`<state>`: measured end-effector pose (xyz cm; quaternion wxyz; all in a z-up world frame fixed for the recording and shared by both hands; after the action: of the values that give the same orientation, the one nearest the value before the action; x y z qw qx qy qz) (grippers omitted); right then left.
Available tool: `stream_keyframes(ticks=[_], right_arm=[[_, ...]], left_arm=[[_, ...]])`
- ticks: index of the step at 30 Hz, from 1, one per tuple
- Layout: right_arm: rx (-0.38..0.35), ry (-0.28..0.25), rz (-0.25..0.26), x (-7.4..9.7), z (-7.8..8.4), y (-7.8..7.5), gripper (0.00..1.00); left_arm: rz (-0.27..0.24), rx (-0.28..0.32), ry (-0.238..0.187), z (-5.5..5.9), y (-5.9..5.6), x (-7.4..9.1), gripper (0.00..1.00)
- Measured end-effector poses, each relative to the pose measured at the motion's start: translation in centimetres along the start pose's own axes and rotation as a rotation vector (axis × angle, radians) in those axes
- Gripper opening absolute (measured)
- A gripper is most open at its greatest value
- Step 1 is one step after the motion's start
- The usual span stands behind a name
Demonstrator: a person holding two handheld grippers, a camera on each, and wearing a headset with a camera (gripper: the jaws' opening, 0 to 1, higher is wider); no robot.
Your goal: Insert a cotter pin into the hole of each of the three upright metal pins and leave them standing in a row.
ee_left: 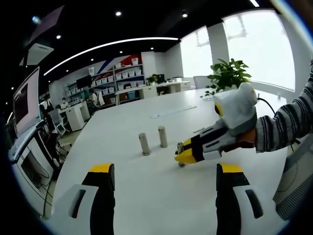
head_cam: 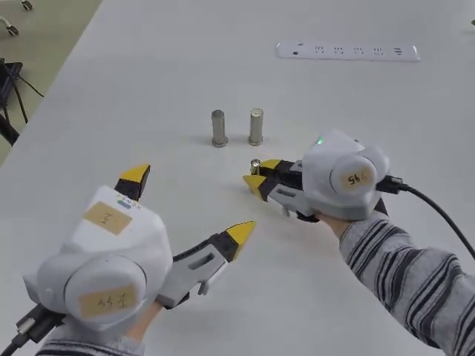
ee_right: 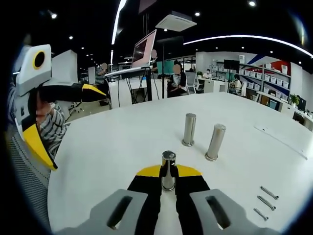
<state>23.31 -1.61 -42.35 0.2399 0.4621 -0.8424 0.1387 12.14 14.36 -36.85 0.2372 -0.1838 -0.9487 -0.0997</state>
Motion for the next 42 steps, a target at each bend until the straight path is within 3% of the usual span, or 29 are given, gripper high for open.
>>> stream_keyframes(ticks=[7,10,21,23,36,42], right_arm=[[0.007,0.006,-0.005,0.7,0.7,0.1,0.04],[0.048,0.013,-0.012,0.9,0.7,0.3,0.04],[0.015,0.015,-0.041,0.9,1.0,-0.1,0.05],[0.028,0.048,-0.033,0.8,1.3,-0.1,0.09],[-0.002,0.061,-0.038,2.7,2.0,-0.5,0.22],[0.008,0.131,-0.028,4.5,2.5,-1.7,0.28]], left_arm=[[0.006,-0.005,0.001,0.1,-0.1,0.1,0.84],[0.007,-0.003,0.006,0.1,-0.1,0.1,0.84],[0.007,-0.003,0.012,0.3,-0.3,0.1,0.84],[0.008,-0.005,0.017,0.3,-0.4,0.1,0.84],[0.005,0.005,0.015,0.2,-0.5,0.3,0.87],[0.017,0.020,0.033,0.3,-0.6,0.3,0.90]])
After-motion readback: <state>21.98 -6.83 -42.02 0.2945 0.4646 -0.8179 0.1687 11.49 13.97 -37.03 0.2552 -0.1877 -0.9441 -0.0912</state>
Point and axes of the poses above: the centre of the closed fingertips' face, and the gripper's own axes: x roughly backward along the fingers, y roughly to its left, z roughly out of its underside, the point moved 10 cm from there along x, roughly backward along the fingers, and after that the axes turned 7 degrees about y, right-handed, at the moved point
